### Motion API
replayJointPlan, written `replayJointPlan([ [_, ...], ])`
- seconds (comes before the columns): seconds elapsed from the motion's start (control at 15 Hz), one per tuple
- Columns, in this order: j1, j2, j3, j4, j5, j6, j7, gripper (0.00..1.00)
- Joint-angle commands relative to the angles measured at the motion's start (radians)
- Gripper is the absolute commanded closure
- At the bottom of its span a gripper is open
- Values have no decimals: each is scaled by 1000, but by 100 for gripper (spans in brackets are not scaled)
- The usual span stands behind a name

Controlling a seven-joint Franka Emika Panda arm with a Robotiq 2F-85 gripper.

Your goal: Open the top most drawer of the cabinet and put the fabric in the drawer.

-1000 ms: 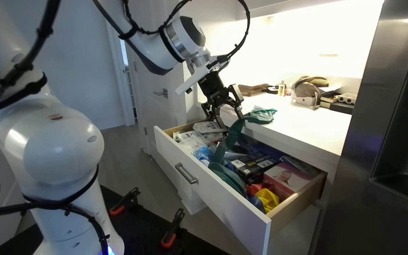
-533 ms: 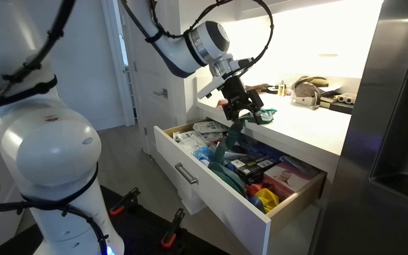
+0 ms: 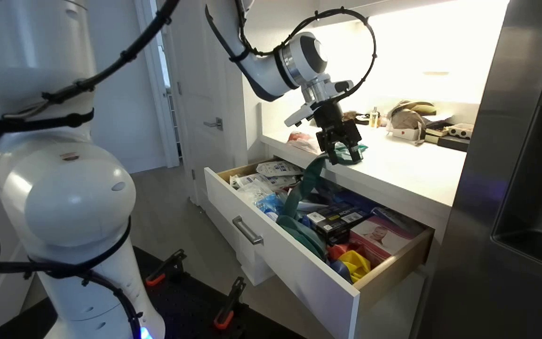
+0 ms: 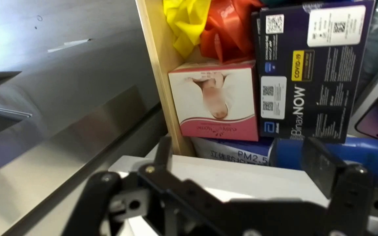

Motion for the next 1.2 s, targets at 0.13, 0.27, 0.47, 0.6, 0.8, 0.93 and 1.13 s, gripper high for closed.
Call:
replayJointPlan([
  [0.13,47,137,-26,210,56,1,31,0],
  [0.27,51,183,-36,274,69,13,22,0],
  [0.47,43,241,-53,344,146,56,7,0],
  [0.6,33,282,-62,383,223,95,-6,0],
  [0.8,26,342,-63,445,347,155,-42,0],
  [0.93,21,376,-52,485,430,192,-79,0],
  [1.13,25,421,-40,543,536,220,-136,0],
])
